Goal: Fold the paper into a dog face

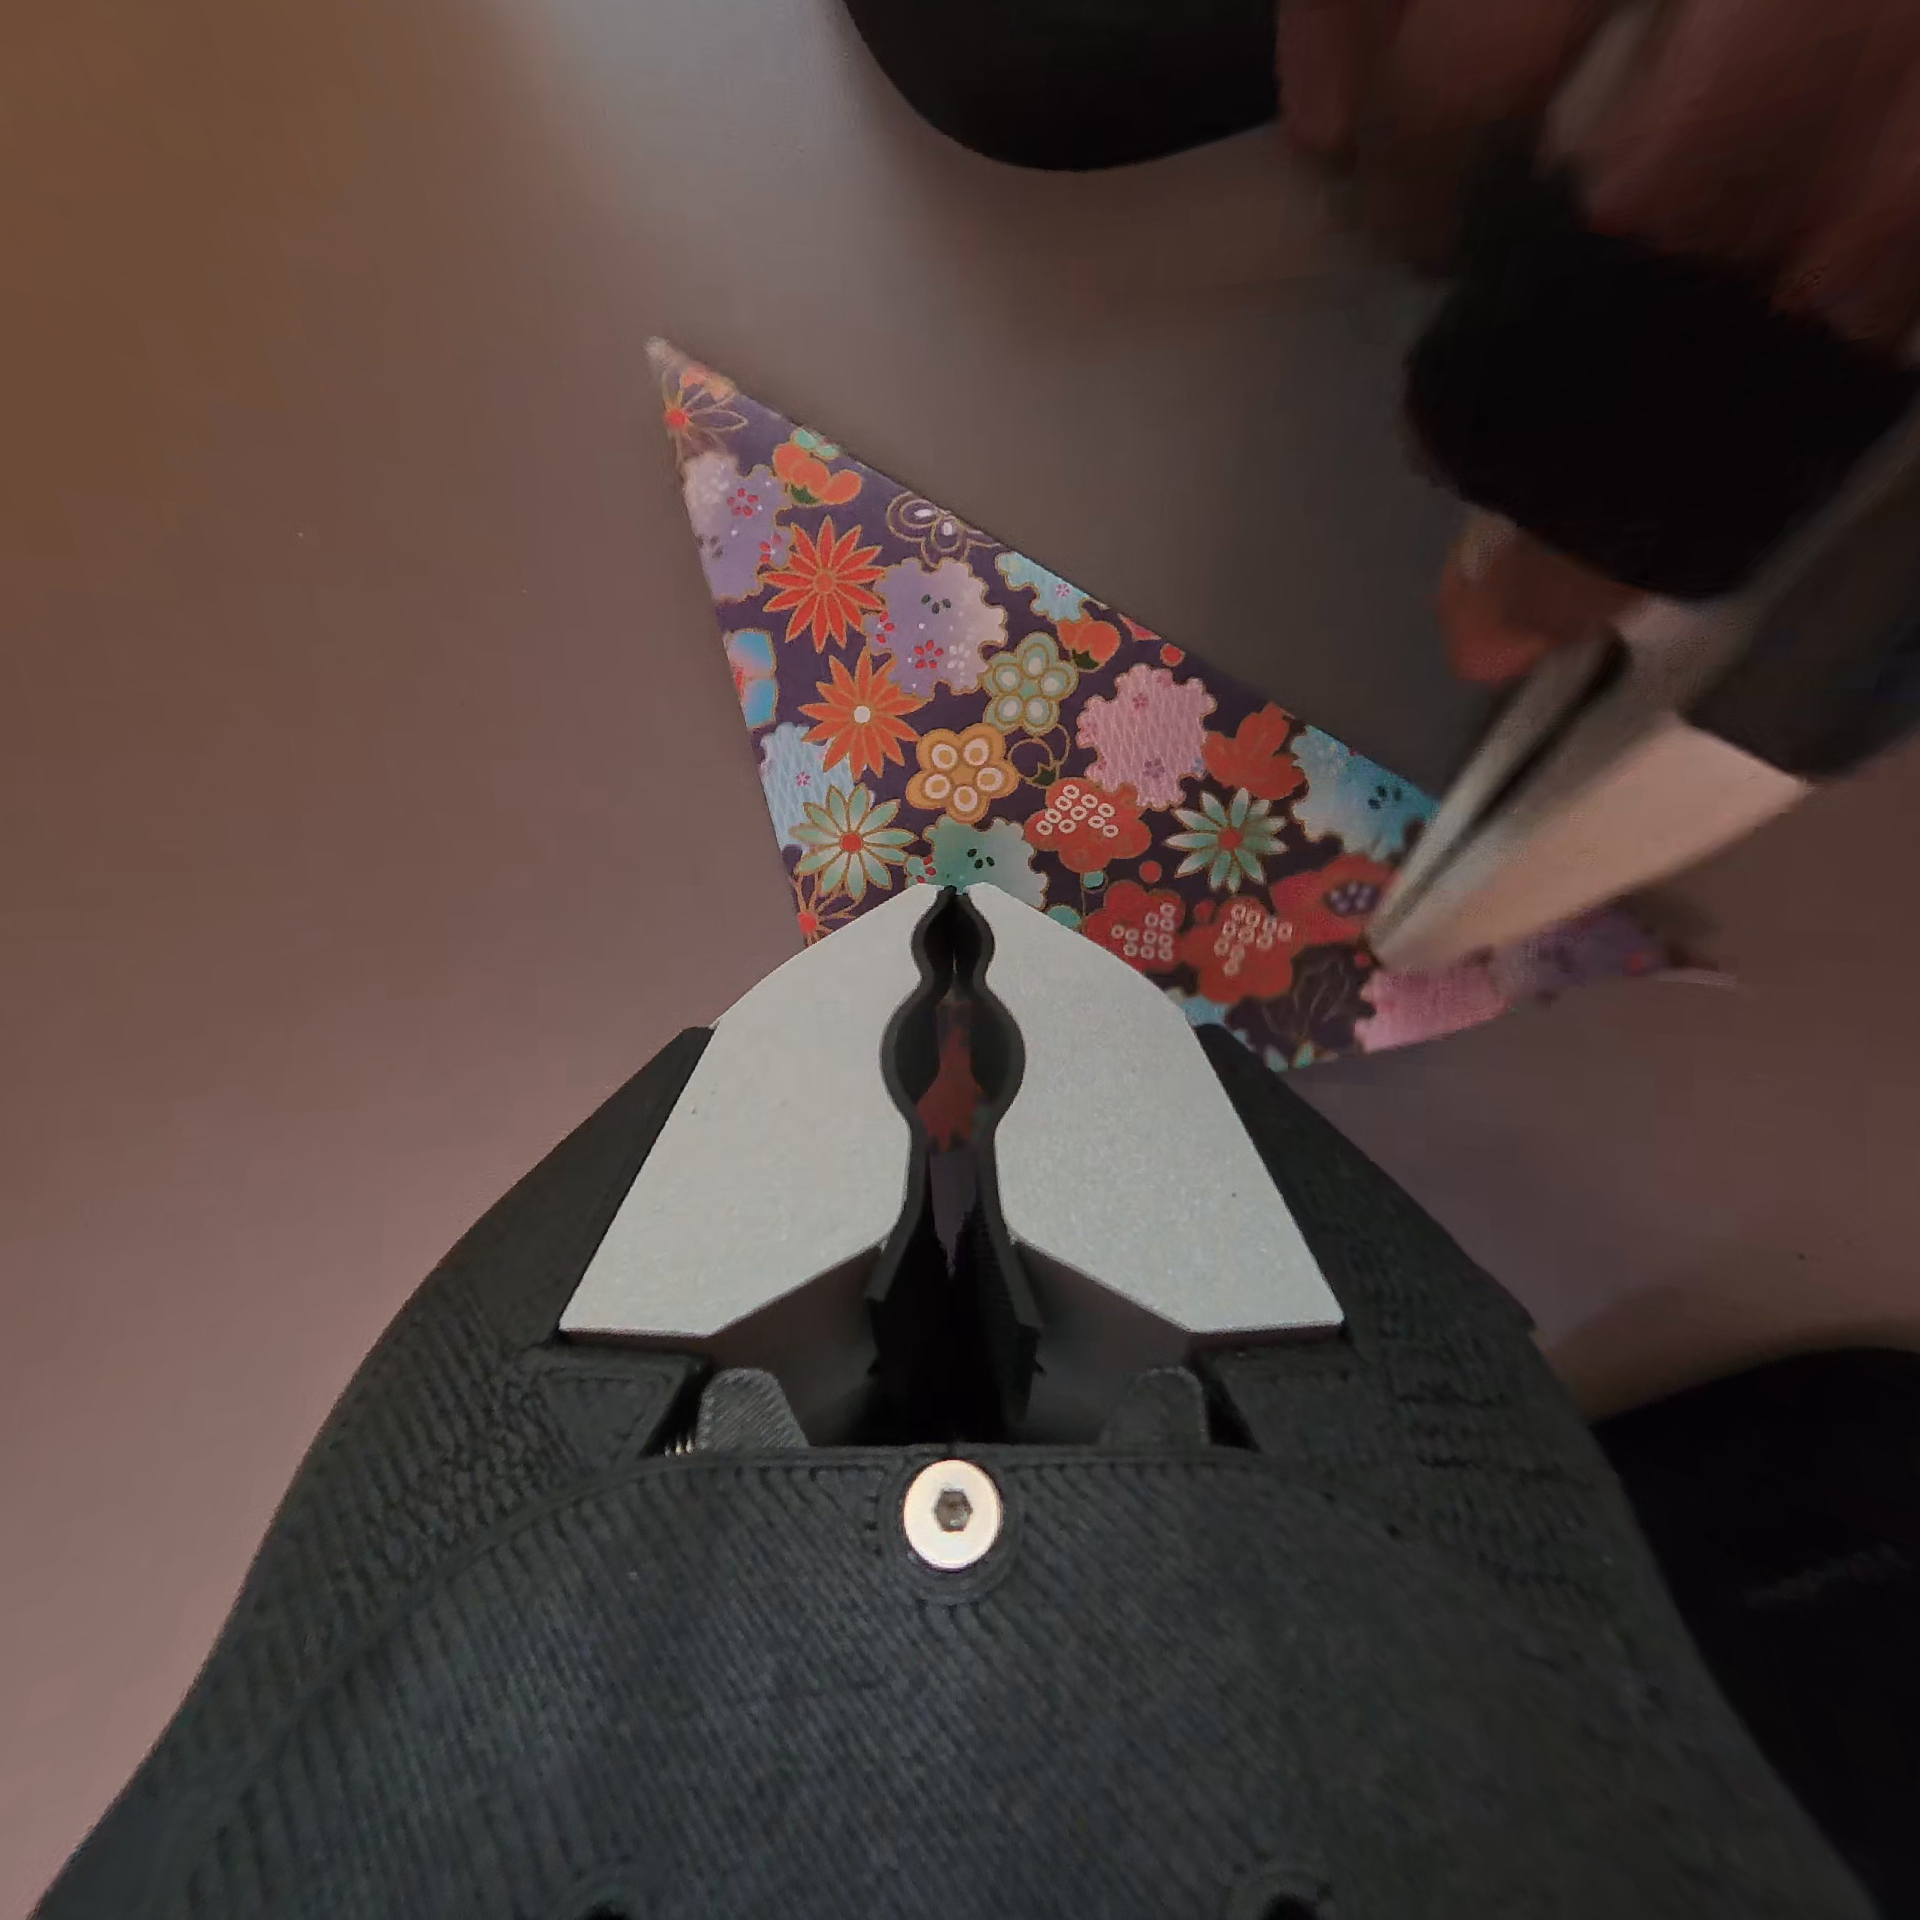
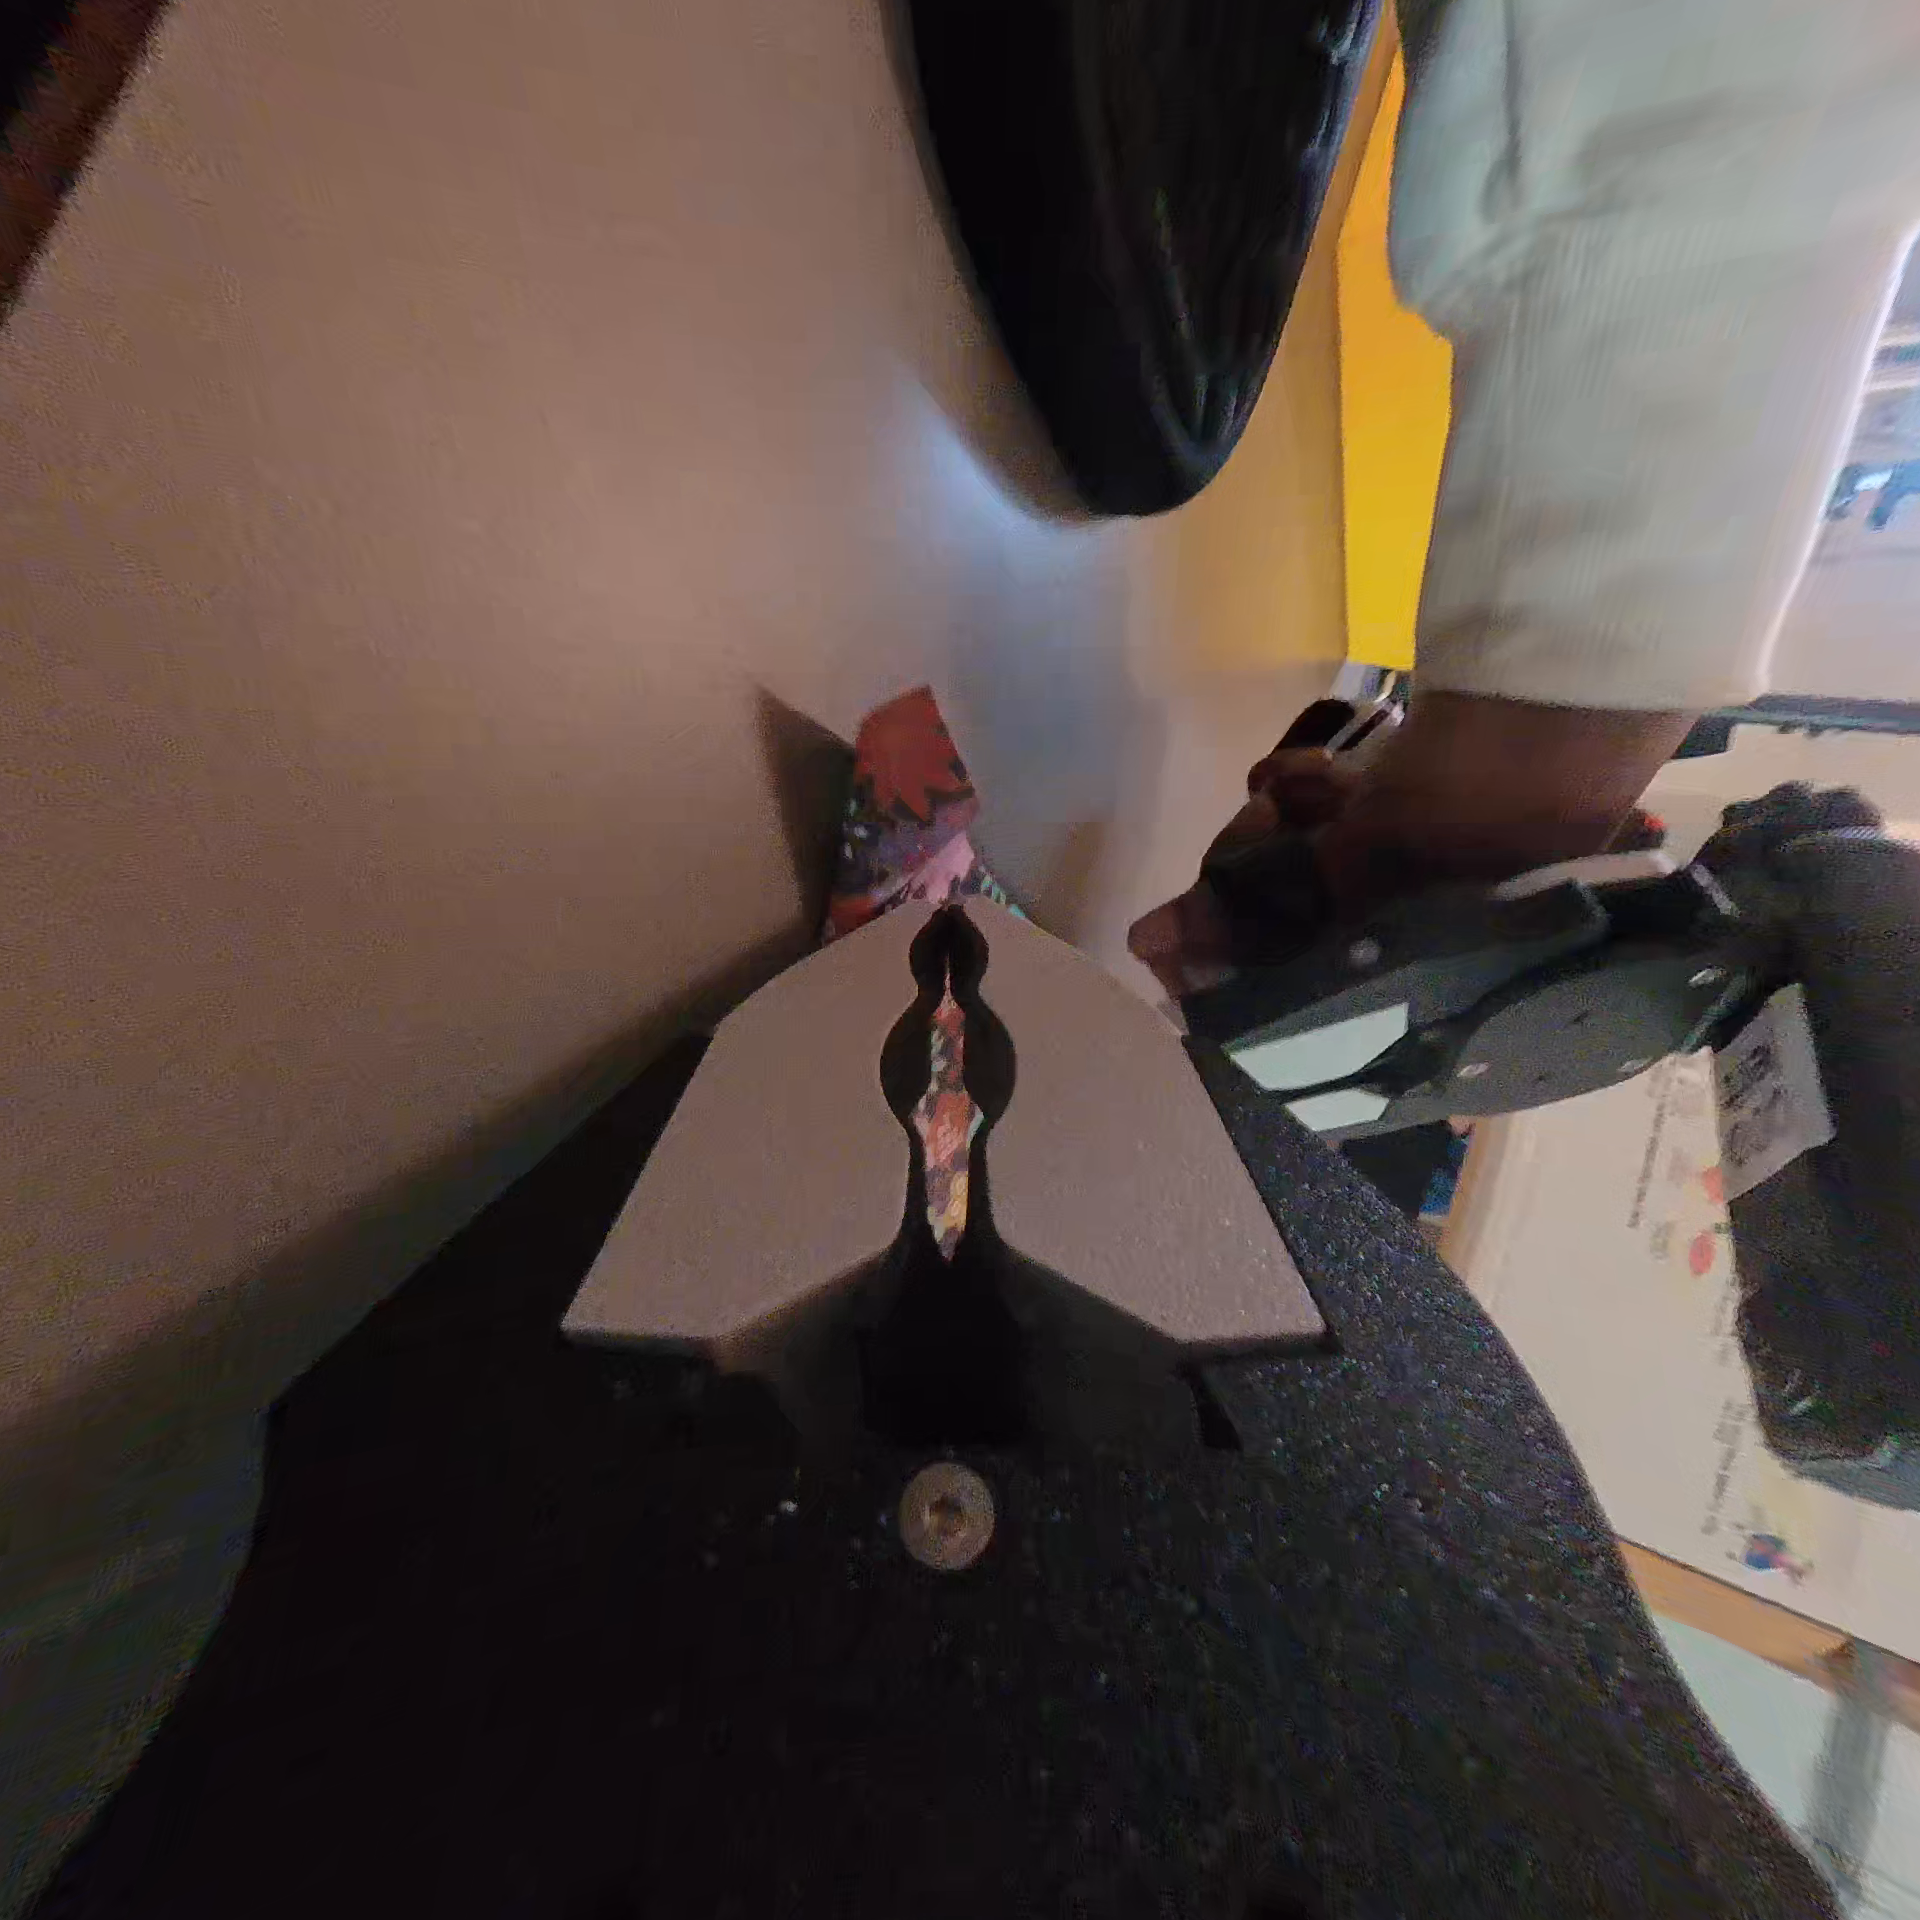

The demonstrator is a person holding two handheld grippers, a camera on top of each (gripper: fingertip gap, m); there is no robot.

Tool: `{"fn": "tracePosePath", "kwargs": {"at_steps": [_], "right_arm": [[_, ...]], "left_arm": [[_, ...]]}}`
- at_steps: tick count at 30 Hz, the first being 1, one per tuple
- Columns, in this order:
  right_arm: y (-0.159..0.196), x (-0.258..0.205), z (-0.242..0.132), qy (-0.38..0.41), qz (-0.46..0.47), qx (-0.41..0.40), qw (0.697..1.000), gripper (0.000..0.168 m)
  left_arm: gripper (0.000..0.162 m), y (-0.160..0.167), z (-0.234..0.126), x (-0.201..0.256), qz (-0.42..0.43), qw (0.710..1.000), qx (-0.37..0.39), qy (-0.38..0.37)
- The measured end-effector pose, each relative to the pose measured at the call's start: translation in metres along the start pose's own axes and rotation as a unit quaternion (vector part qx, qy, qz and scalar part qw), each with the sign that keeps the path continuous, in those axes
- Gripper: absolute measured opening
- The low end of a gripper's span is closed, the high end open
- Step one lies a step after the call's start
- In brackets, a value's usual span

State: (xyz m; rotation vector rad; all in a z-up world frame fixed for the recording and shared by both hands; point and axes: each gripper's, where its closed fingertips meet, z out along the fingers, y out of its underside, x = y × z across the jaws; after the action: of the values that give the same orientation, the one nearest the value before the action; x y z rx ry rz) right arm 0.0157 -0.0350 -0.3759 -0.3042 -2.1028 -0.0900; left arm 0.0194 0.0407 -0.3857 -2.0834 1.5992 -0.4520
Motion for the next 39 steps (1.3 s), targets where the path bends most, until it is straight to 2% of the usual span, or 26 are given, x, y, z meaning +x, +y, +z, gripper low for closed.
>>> {"fn": "tracePosePath", "kwargs": {"at_steps": [3, 6, 9, 11, 12, 15, 17, 19, 22, 25, 27, 29, 35, 37, 39], "right_arm": [[-0.026, -0.003, -0.002, 0.004, -0.046, 0.029, 0.999, 0.0], [-0.048, -0.006, -0.012, -0.001, -0.04, 0.092, 0.995, 0.0], [-0.026, 0.011, -0.014, 0.023, 0.04, 0.079, 0.996, 0.0], [-0.005, 0.007, -0.006, 0.011, 0.053, 0.035, 0.998, 0.0], [-0.007, 0.0, -0.003, 0.0, 0.043, 0.032, 0.999, 0.0], [-0.033, -0.003, -0.004, 0.012, 0.015, 0.062, 0.998, 0.0], [-0.065, -0.011, -0.013, -0.008, 0.023, 0.128, 0.991, 0.0], [-0.072, -0.013, -0.016, -0.015, 0.032, 0.133, 0.99, 0.0], [-0.033, 0.009, -0.023, 0.033, 0.116, 0.093, 0.988, 0.0], [0.043, 0.012, -0.022, 0.045, 0.147, -0.056, 0.987, 0.0], [0.068, 0.004, -0.016, 0.027, 0.126, -0.114, 0.985, 0.0], [0.059, -0.001, -0.009, 0.022, 0.09, -0.11, 0.99, 0.0], [-0.037, -0.008, -0.012, -0.001, 0.047, 0.052, 0.998, 0.0], [-0.036, 0.003, -0.013, 0.016, 0.089, 0.06, 0.994, 0.0], [-0.005, 0.018, -0.01, 0.04, 0.146, 0.013, 0.988, 0.0]], "left_arm": [[0.001, 0.0, 0.0, 0.0, 0.0, 1.0, 0.003, -0.005], [0.0, 0.0, 0.0, 0.0, 0.001, 1.0, 0.005, -0.004], [0.0, 0.0, 0.0, 0.0, 0.006, 1.0, 0.004, -0.006], [0.0, 0.0, 0.0, 0.0, 0.006, 1.0, 0.005, -0.005], [0.0, 0.0, 0.0, 0.0, 0.005, 1.0, 0.006, -0.003], [0.0, 0.0, 0.0, 0.0, 0.001, 1.0, 0.01, 0.001], [0.0, 0.0, 0.0, 0.0, 0.001, 1.0, 0.011, 0.0], [0.0, 0.0, 0.0, 0.0, 0.004, 1.0, 0.01, -0.003], [0.0, 0.0, -0.001, 0.0, 0.008, 1.0, 0.009, -0.009], [0.001, 0.0, -0.001, 0.0, 0.01, 1.0, 0.009, -0.011], [0.001, 0.0, -0.001, 0.0, 0.009, 1.0, 0.007, -0.01], [0.001, 0.0, -0.001, 0.0, 0.006, 1.0, 0.008, -0.01], [0.0, 0.0, -0.001, 0.0, 0.002, 1.0, 0.009, -0.012], [0.0, 0.0, -0.001, 0.0, 0.003, 1.0, 0.01, -0.013], [0.0, 0.0, -0.001, 0.0, 0.006, 1.0, 0.009, -0.015]]}}
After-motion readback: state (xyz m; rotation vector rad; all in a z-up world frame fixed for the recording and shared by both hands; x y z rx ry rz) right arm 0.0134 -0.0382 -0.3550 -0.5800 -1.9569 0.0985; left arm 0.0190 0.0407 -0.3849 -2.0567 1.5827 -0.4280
